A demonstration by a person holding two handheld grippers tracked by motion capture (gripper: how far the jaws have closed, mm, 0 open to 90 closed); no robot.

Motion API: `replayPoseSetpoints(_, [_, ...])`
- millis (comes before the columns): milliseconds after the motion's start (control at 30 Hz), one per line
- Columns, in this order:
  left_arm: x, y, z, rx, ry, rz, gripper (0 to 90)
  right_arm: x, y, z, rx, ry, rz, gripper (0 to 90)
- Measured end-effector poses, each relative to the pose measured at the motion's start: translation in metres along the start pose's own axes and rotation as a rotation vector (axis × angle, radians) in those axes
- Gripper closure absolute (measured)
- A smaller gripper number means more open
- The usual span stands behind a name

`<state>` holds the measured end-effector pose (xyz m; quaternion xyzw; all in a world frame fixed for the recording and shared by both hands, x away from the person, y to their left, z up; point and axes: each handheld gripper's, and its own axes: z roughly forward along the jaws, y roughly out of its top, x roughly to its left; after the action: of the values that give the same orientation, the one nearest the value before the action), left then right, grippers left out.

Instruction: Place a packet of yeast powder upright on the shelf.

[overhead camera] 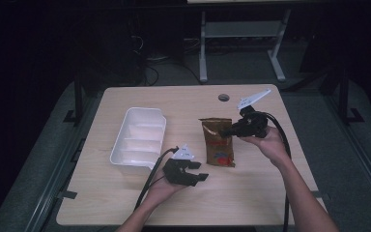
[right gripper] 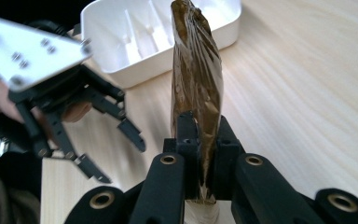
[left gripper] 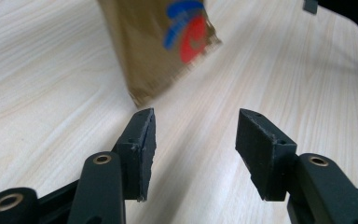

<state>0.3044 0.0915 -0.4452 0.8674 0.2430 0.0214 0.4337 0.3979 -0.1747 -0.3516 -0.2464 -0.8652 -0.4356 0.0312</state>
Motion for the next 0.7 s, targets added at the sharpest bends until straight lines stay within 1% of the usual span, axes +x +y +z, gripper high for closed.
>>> replayPoseSetpoints(67, [-0.001,-0.003,-0.002,0.002,-0.008,0.003,44.4,-0.001,0.004,-0.001,-0.010,-0.019,0.011,85.0])
replayPoseSetpoints(100, [-0.001,-0.003,-0.002,0.002,-0.008,0.003,43.3,-0.001,0.004,-0.001,-0.010,-0.019,0.011,85.0])
replayPoseSetpoints(133, [-0.002,-0.004,-0.003,0.010,-0.009,0.012,42.4,-0.002,0.006,-0.002,-0.027,-0.029,0.028,85.0])
replayPoseSetpoints(167, [-0.004,-0.007,-0.005,0.016,-0.002,0.024,41.8,-0.004,0.008,-0.002,-0.028,-0.032,0.033,85.1])
replayPoseSetpoints(200, [-0.004,-0.007,-0.005,0.016,-0.002,0.024,40.7,-0.004,0.008,-0.002,-0.028,-0.032,0.033,85.1])
replayPoseSetpoints(233, [-0.005,-0.009,-0.008,0.017,0.000,0.027,40.1,-0.005,0.010,-0.002,-0.041,-0.040,0.045,85.1])
replayPoseSetpoints(300, [-0.007,-0.011,-0.009,0.024,0.009,0.035,38.6,-0.005,0.013,-0.001,-0.051,-0.043,0.053,85.2])
replayPoseSetpoints(333, [-0.007,-0.011,-0.010,0.031,0.019,0.043,36.6,-0.006,0.015,0.000,-0.053,-0.047,0.054,85.2])
replayPoseSetpoints(367, [-0.007,-0.011,-0.010,0.031,0.019,0.043,35.4,-0.006,0.015,0.000,-0.053,-0.047,0.054,85.2])
replayPoseSetpoints(433, [-0.009,-0.014,-0.013,0.033,0.017,0.048,34.3,-0.005,0.021,0.002,-0.056,-0.058,0.058,85.3])
replayPoseSetpoints(500, [-0.010,-0.016,-0.015,0.035,0.020,0.053,32.5,-0.006,0.024,0.003,-0.062,-0.055,0.063,85.3])
replayPoseSetpoints(633, [-0.010,-0.020,-0.017,0.037,0.023,0.061,31.5,-0.006,0.029,0.004,-0.071,-0.051,0.068,85.5])
replayPoseSetpoints(700, [-0.010,-0.022,-0.018,0.038,0.022,0.067,31.0,-0.004,0.036,0.006,-0.074,-0.058,0.067,85.5])
